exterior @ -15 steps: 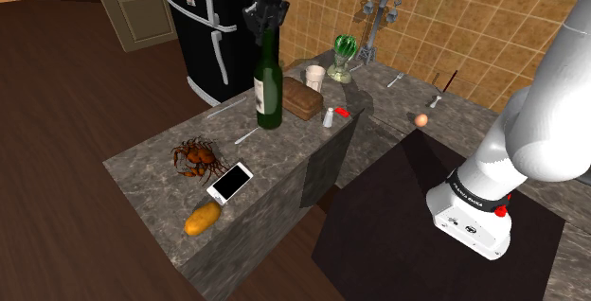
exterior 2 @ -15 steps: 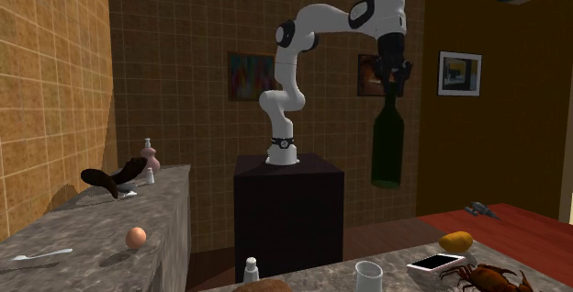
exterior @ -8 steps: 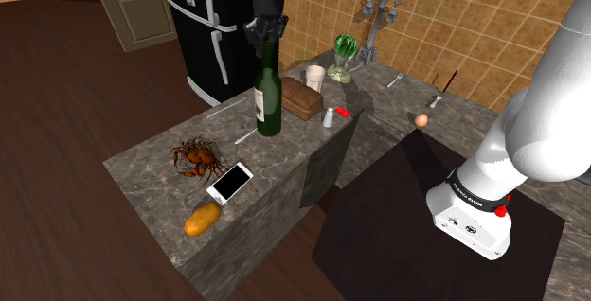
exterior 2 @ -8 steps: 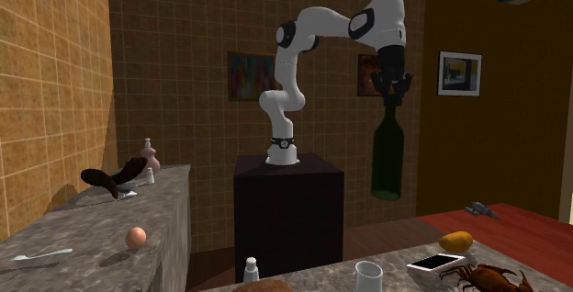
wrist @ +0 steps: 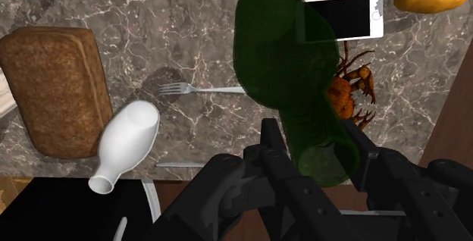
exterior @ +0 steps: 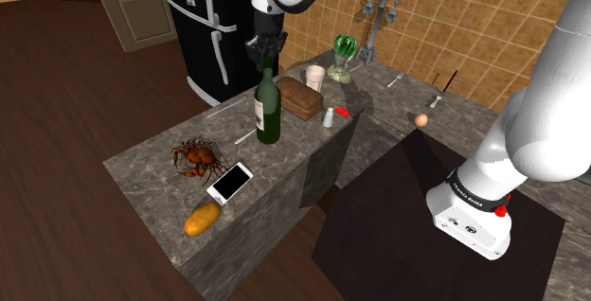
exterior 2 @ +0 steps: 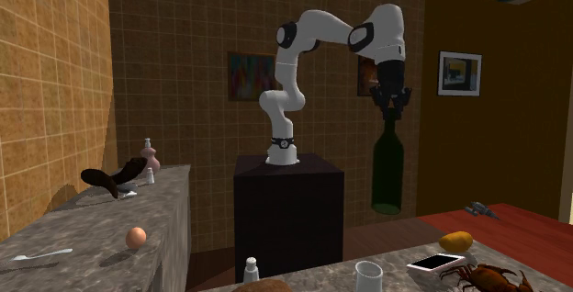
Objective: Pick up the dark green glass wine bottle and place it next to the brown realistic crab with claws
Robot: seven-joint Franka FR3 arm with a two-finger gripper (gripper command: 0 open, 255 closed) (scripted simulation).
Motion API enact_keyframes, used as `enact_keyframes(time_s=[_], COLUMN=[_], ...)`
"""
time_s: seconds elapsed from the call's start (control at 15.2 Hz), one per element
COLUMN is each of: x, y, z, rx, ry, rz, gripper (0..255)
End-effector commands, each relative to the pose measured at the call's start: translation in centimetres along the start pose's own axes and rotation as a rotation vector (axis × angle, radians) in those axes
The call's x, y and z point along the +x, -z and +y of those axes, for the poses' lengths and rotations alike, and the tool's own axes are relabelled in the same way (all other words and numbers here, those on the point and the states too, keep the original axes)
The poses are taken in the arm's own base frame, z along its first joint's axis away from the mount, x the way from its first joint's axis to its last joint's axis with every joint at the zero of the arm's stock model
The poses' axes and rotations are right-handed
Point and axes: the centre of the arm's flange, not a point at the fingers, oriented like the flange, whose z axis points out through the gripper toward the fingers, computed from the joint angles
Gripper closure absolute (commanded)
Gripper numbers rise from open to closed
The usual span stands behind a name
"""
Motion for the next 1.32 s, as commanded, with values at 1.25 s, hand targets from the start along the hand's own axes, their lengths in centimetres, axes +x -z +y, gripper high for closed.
enact_keyframes(time_s=[1.25], x=[-1.4], y=[-10.9], z=[-0.1], rx=[0.0], ry=[0.0], rz=[0.001], gripper=[255])
